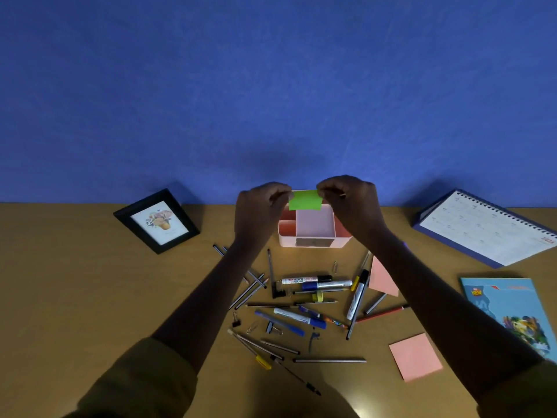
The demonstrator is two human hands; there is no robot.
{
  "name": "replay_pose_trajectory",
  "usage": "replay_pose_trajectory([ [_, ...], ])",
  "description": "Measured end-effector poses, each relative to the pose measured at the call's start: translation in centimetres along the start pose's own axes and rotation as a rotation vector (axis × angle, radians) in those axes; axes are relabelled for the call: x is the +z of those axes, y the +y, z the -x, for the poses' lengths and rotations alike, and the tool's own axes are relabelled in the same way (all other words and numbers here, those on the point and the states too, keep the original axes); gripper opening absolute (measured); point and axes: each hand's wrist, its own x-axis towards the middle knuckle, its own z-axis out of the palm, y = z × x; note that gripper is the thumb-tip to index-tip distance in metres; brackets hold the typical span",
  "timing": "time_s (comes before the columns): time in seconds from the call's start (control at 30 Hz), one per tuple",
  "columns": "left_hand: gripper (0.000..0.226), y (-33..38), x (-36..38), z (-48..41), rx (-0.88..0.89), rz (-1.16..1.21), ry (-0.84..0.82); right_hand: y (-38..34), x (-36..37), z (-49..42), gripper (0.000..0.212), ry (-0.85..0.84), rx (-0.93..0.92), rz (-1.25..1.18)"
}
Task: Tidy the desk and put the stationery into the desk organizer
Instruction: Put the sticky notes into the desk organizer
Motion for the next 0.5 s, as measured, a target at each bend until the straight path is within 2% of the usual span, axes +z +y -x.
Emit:
replay_pose_trajectory([
  [0.23,0.017,-2.9,1.6,-3.6,0.044,-0.146,-0.036,2.2,2.7,-3.2,0.012,0.059,-0.070,0.094],
  [0.5,0.018,-6.3,3.7,-3.8,0.004,-0.328,-0.087,4.5,6.0,-3.5,0.014,-0.019,-0.029,0.167],
])
